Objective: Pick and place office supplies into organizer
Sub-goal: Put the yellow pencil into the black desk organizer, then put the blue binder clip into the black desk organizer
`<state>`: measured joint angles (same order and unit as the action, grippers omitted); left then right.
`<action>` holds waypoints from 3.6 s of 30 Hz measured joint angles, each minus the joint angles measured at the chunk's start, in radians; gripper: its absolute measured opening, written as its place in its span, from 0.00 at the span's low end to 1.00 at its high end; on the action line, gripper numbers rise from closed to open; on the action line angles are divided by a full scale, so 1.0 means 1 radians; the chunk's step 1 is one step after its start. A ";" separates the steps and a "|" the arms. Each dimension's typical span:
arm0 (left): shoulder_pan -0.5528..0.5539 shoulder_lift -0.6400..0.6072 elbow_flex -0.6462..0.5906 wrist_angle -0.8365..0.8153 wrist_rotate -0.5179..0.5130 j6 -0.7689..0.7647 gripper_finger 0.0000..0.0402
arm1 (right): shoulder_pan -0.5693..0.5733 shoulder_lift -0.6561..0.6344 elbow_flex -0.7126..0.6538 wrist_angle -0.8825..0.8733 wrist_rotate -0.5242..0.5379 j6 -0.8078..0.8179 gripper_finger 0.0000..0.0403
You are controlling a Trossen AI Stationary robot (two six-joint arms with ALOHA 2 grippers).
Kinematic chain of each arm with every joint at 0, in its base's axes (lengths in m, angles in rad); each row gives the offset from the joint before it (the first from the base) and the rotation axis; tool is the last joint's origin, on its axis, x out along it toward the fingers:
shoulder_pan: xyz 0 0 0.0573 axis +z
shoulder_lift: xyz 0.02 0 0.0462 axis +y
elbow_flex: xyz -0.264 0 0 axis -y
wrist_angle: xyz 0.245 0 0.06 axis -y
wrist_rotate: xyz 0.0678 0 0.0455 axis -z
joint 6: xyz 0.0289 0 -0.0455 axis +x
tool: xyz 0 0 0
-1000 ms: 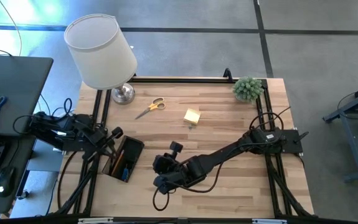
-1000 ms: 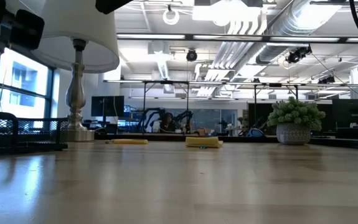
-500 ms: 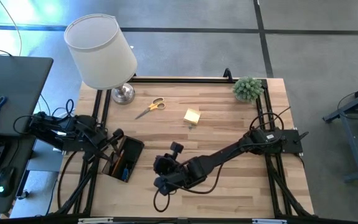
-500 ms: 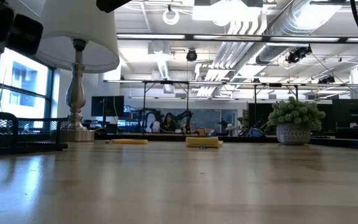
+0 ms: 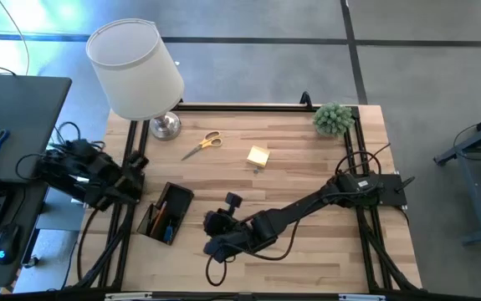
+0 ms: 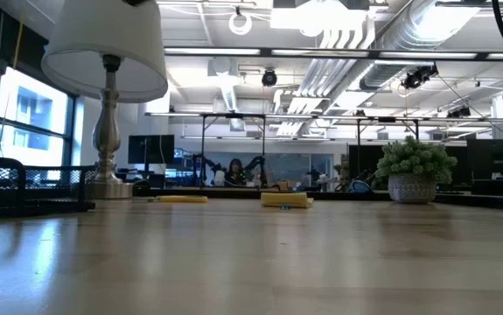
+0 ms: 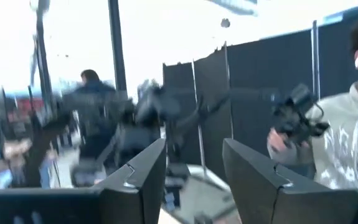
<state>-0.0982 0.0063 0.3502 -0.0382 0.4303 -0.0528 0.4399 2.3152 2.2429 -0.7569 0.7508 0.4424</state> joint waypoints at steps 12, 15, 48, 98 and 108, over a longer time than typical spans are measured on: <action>0.000 0.000 0.215 -0.226 -0.005 -0.007 0.36 | -0.149 0.097 0.002 0.663 -0.398 -0.407 0.17; 0.000 0.000 0.231 -0.290 -0.005 -0.008 0.36 | -0.181 0.146 0.002 0.749 -0.461 -0.465 0.23; 0.000 0.001 0.273 -0.384 -0.038 -0.026 0.36 | -0.213 0.299 0.001 1.095 -0.541 -0.579 0.28; 0.000 0.001 0.273 -0.384 -0.040 -0.027 0.36 | -0.269 0.299 0.111 0.915 -0.602 -0.396 0.19; 0.000 0.001 0.273 -0.401 -0.046 -0.027 0.36 | -0.255 0.267 0.111 0.846 -0.349 -0.516 0.43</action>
<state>-0.0982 0.0071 0.6231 -0.4392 0.3845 -0.0803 0.1844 2.5824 2.3539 0.0887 0.4018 -0.0737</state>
